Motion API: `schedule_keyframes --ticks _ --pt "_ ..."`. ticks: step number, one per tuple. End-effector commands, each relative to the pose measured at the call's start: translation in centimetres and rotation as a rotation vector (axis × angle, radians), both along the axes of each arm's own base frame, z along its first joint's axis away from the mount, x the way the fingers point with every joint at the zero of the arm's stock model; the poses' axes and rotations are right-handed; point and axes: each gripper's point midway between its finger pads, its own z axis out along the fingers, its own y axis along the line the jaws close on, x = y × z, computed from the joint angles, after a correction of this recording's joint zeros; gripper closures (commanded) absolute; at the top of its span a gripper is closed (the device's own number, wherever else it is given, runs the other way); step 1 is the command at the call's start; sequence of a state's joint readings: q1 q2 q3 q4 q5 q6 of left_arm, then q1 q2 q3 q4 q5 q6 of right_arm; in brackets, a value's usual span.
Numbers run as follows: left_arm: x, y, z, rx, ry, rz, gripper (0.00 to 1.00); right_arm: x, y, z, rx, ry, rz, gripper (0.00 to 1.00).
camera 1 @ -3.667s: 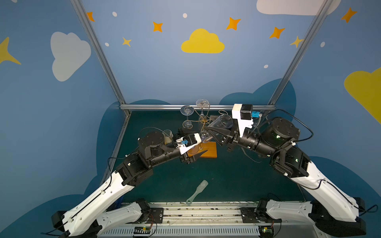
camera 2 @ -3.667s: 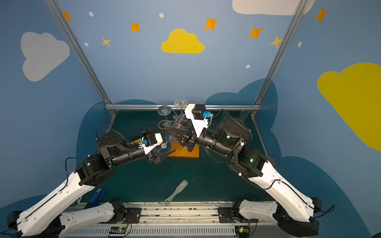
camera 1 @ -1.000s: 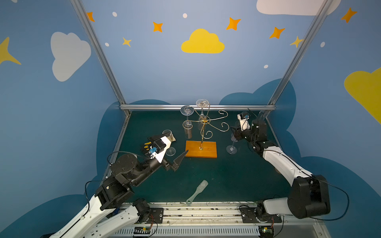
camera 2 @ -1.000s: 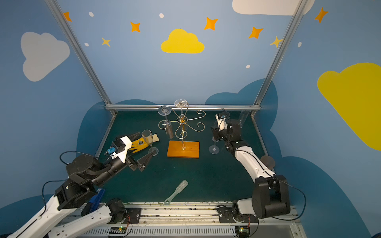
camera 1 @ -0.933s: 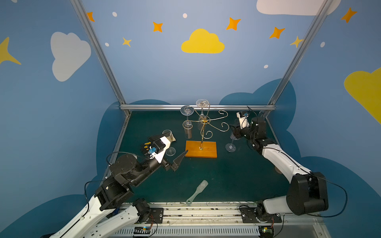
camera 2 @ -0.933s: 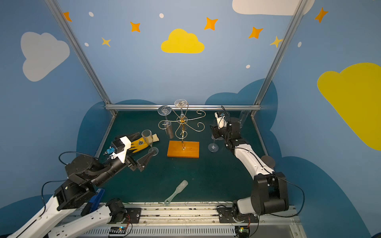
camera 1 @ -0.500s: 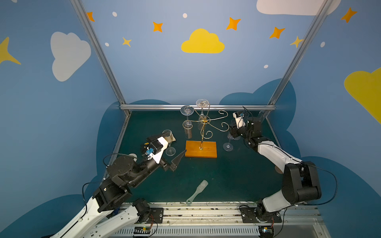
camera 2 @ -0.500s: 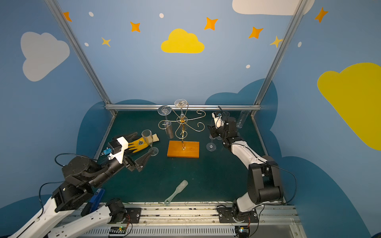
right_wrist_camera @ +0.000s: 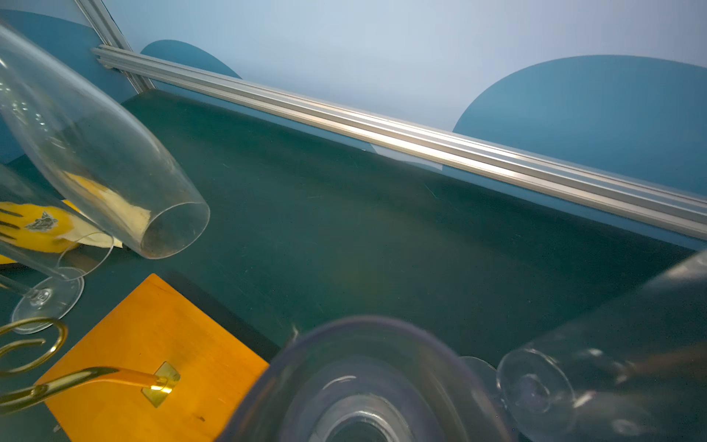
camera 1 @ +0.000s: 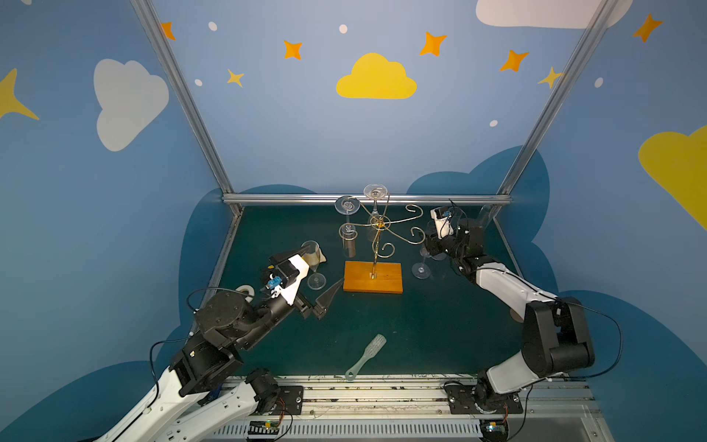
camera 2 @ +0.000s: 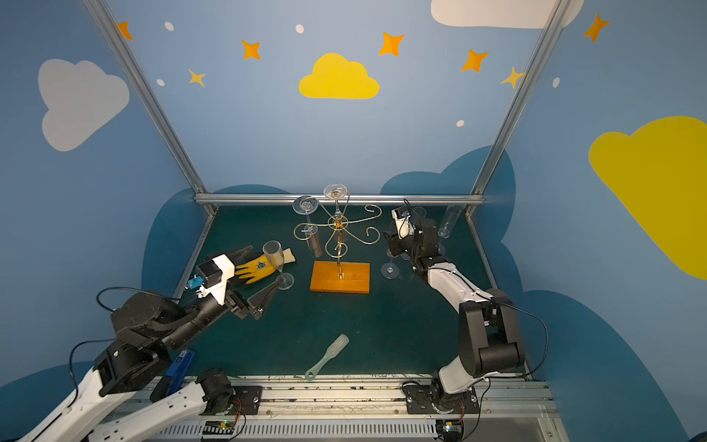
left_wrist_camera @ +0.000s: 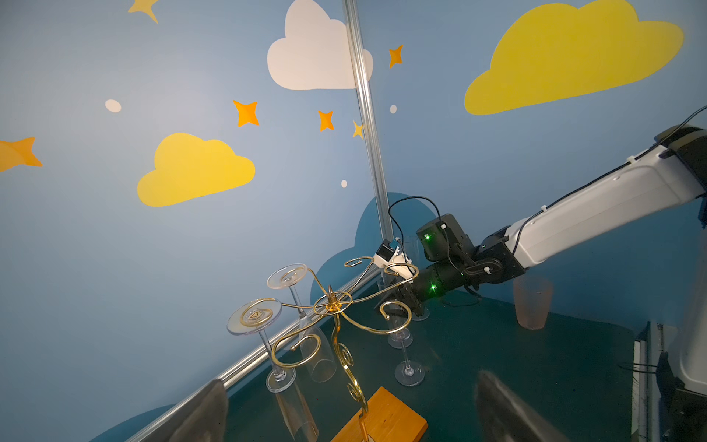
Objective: Take the wine glass off the wine glass rack
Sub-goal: Place the wine glass at the middle-right of the table.
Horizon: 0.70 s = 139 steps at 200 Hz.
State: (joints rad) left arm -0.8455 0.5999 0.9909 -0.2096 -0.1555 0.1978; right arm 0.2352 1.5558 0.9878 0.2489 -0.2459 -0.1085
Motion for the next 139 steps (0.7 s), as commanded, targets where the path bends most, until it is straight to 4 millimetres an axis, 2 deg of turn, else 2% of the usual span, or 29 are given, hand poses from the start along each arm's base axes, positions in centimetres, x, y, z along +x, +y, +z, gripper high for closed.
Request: schedule_keyframes --ticks 1,13,37,52,77,139 --pt "-0.2 0.4 0.0 -0.007 -0.003 0.009 0.01 -0.3 0.2 -0.9 0.005 0.021 0.001 0.71" --pt "-0.1 0.4 -0.1 -0.006 -0.002 0.009 0.01 -0.4 0.3 -1.0 0.008 0.029 0.002 0.65" --pt "-0.2 0.4 -0.1 -0.005 -0.002 0.011 0.01 -0.6 0.1 -1.0 0.008 0.033 -0.002 0.38" --pt "-0.1 0.5 -0.1 -0.003 -0.003 0.014 0.01 -0.8 0.1 -1.0 0.008 0.033 -0.004 0.30" --pt "-0.2 0.6 -0.2 -0.004 -0.001 0.018 0.01 -1.1 0.0 -0.7 0.011 0.030 -0.002 0.25" --pt "-0.3 0.9 0.0 -0.019 -0.007 0.025 0.00 -1.9 -0.3 1.6 0.013 0.002 -0.007 0.23"
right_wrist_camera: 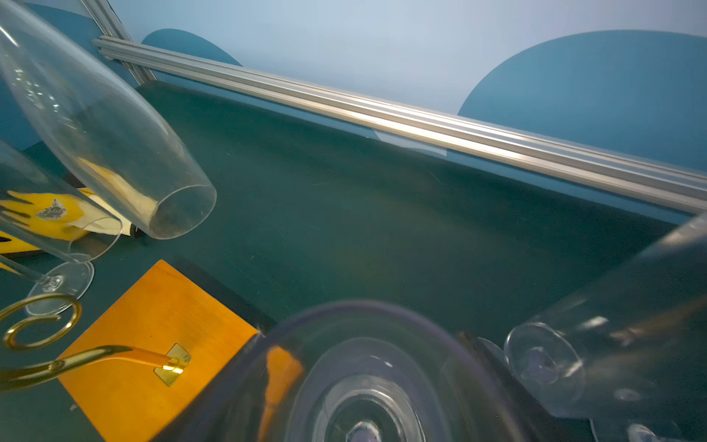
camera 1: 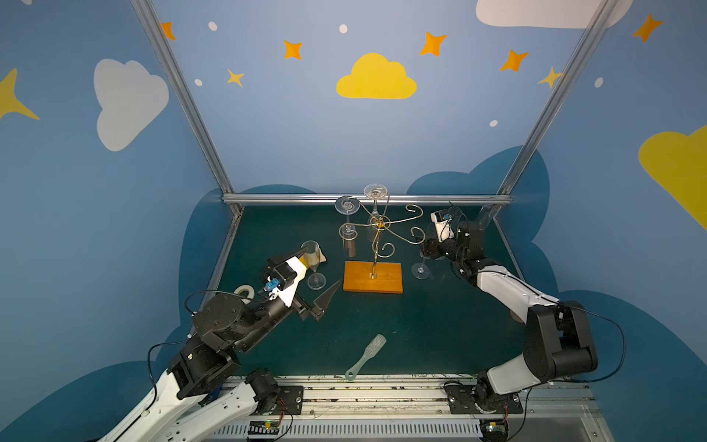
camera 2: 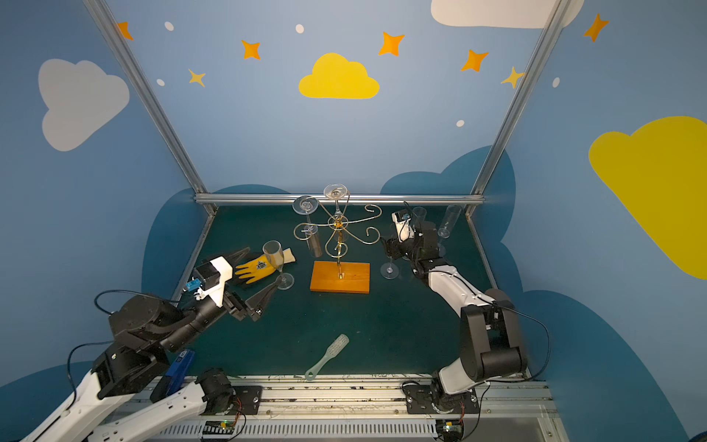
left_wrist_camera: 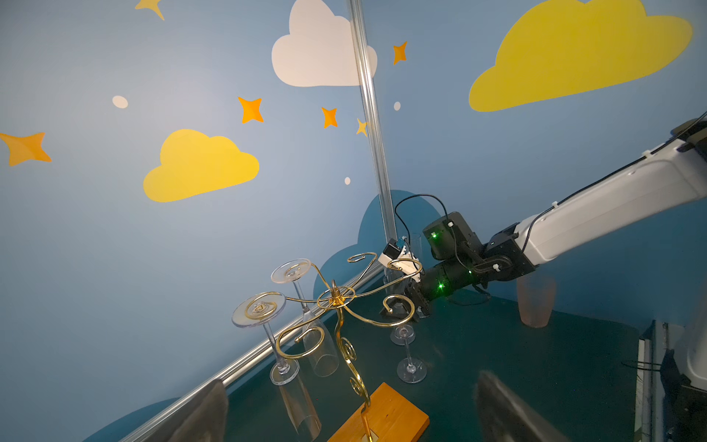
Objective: Take the wine glass off the wine glass rack
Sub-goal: Place the wine glass at the middle-right of the table.
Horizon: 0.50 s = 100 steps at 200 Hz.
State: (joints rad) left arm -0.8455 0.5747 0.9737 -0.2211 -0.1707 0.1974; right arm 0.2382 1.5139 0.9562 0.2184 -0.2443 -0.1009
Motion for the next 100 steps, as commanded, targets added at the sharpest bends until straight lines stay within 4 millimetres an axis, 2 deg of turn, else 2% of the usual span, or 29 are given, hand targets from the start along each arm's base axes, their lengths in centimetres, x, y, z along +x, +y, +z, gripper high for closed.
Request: schedule_keyframes --ticks 1,51,100 --pt "-0.1 0.4 0.5 -0.020 -0.010 0.011 0.01 -0.7 -0.1 1.9 0.013 -0.022 -0.006 0.23" --pt "-0.4 0.6 0.7 -0.022 -0.008 0.008 0.01 -2.3 -0.7 4.0 0.012 -0.047 -0.010 0.23" --pt "-0.8 0.6 0.9 -0.034 -0.004 -0.012 0.01 -4.9 -2.6 5.9 0.008 -0.092 -0.083 0.22"
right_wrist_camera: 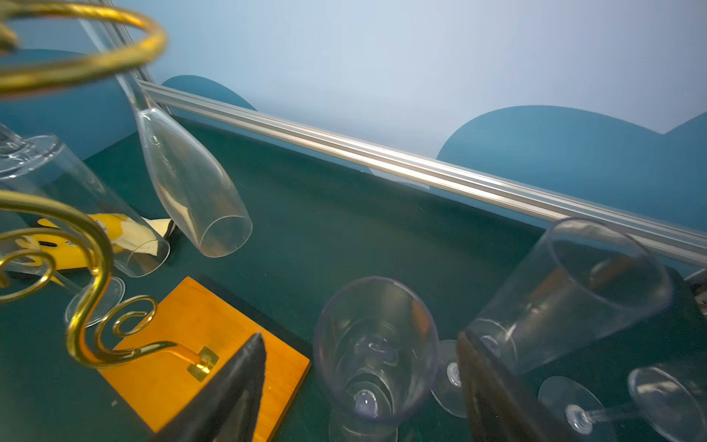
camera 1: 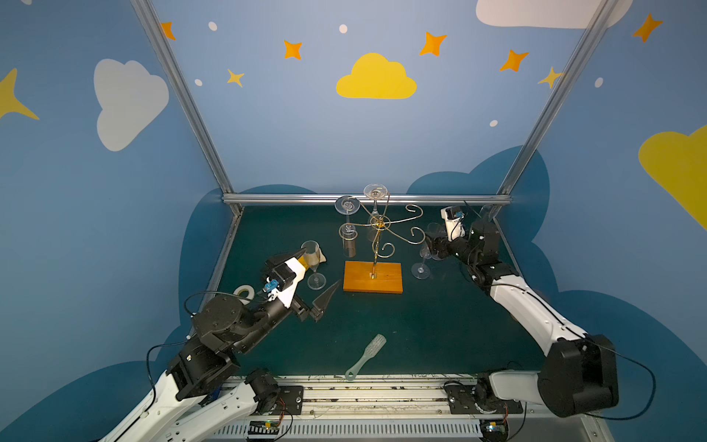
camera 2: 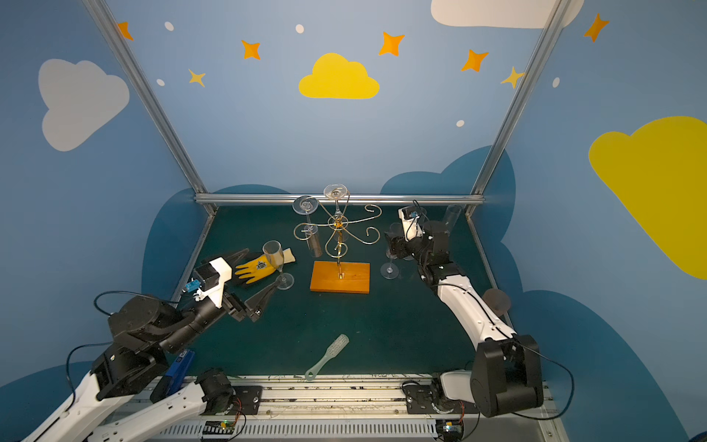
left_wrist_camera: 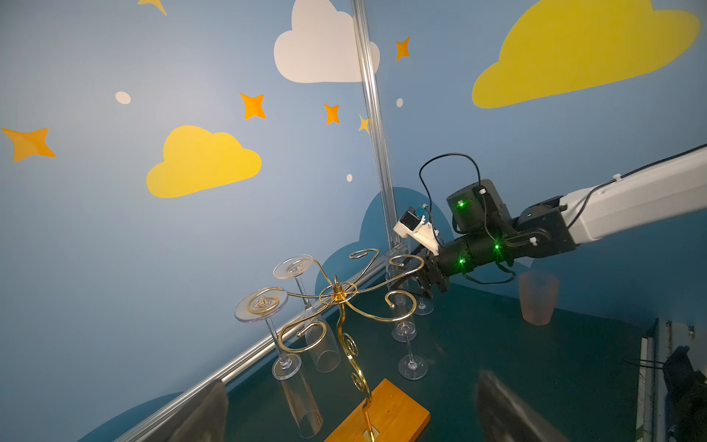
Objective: Take the wine glass off the wine glass rack
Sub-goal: Place the wine glass at the middle-right of the table.
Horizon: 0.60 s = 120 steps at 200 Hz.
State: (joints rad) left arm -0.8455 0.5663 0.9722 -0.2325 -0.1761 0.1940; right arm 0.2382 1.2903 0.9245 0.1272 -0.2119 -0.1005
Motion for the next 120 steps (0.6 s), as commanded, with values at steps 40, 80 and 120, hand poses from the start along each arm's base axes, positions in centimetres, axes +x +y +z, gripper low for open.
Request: schedule_keyframes --ticks 40,80,120 --pt "-0.9 0.5 1.2 -0.047 -0.009 -0.022 0.01 -4.2 -2.9 1.1 0.023 -0.040 -0.115 0.22" --pt "-1.0 1.0 1.7 -0.080 0.010 -0.011 0.01 -7.9 -4.6 1.3 0.048 -0.028 -0.170 0.21" --pt "-0.7 0.3 1.6 -0.075 0.022 -0.023 0.01 -11.6 -5.5 1.2 0.114 -0.056 -0.182 0.21"
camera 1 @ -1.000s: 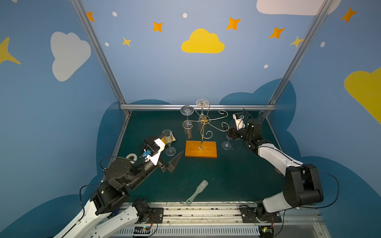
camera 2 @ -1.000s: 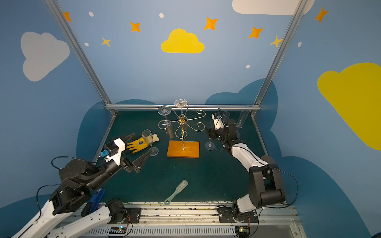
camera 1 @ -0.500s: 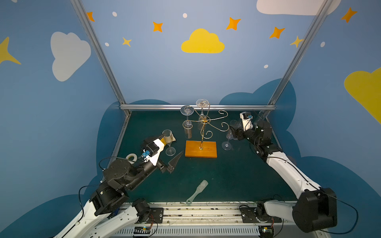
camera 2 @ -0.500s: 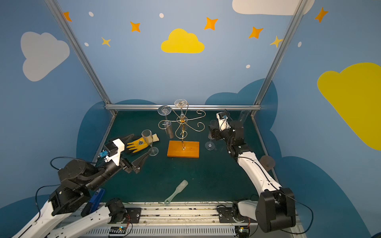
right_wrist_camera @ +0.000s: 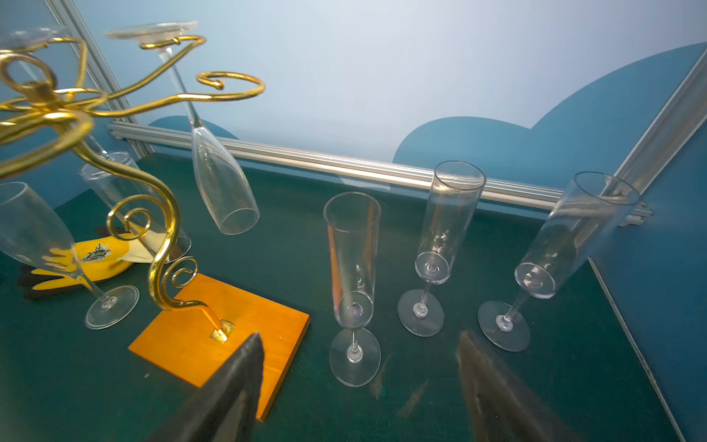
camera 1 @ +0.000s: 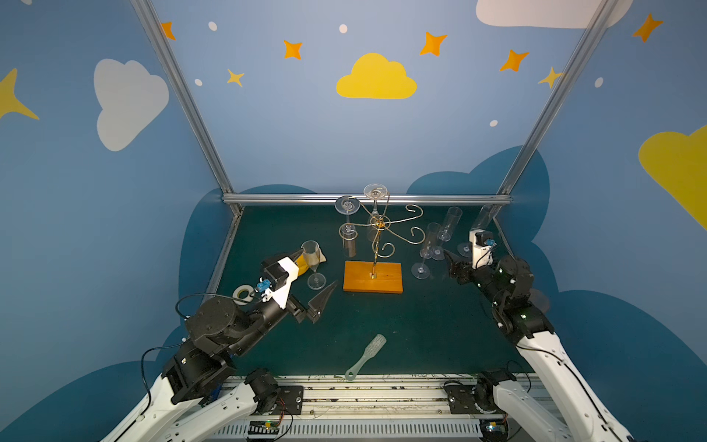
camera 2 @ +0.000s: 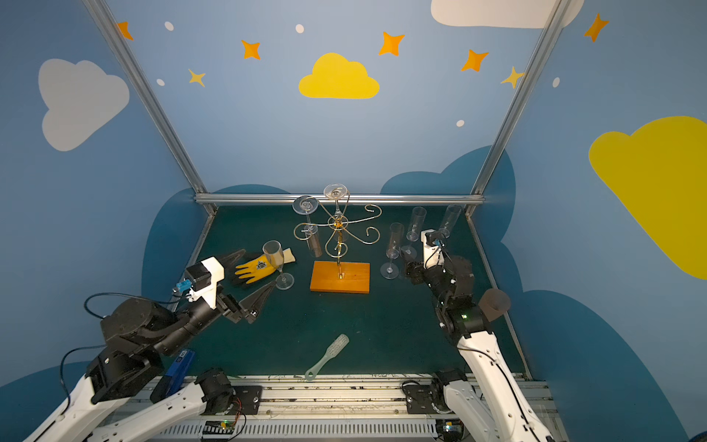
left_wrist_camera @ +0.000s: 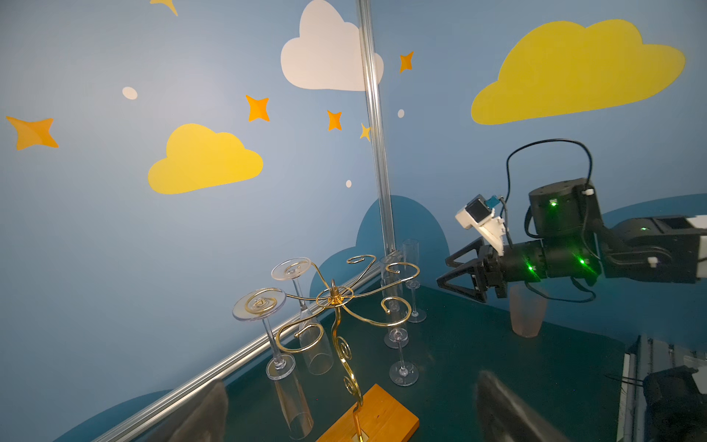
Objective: Take the wine glass off the wine glass rack
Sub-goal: Place the wine glass at the middle-right of the table, then pick up the wine glass from the wine glass rack.
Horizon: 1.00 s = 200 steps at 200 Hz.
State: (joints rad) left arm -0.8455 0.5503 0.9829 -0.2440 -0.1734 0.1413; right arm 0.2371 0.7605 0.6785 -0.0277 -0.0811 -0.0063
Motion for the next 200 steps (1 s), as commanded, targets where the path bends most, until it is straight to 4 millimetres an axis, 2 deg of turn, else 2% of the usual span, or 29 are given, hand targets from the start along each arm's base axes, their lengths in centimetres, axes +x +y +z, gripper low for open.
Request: schedule_keyframes --ticks 1,41,69,90,120,158,179,200 --pt "-0.2 -0.2 1.1 -0.026 -0.005 -0.016 0.01 -1.8 -0.8 -1.7 0.040 0.037 -0.026 0.21" --pt "1.3 -2.1 2.3 -0.018 -0.014 -0.025 0.01 -5.0 -1.0 -2.1 0.133 0.065 -0.015 0.21" --pt "2.5 -3.0 3.7 -0.055 0.029 -0.051 0.01 -6.6 -0.7 -1.5 0.196 0.062 0.013 0.21" --pt "4.4 -3.0 4.1 -0.069 0.103 -0.070 0.01 -7.3 -1.2 -1.2 0.215 0.051 -0.006 0.20" --pt "9.0 -1.2 4.1 -0.124 0.266 -0.028 0.00 -8.0 -1.4 -0.9 0.211 0.046 -0.006 0.20" --pt "14.1 1.7 6.1 -0.298 0.397 -0.028 0.01 -8.3 -1.4 -1.0 0.215 0.081 -0.010 0.20" --pt "17.2 3.6 5.2 -0.372 0.520 0.022 0.01 -8.5 -0.9 -0.9 0.244 0.088 0.020 0.19" --pt "19.5 4.5 3.7 -0.454 0.642 0.007 0.03 -8.6 -0.7 -1.0 0.256 0.100 0.029 0.20"
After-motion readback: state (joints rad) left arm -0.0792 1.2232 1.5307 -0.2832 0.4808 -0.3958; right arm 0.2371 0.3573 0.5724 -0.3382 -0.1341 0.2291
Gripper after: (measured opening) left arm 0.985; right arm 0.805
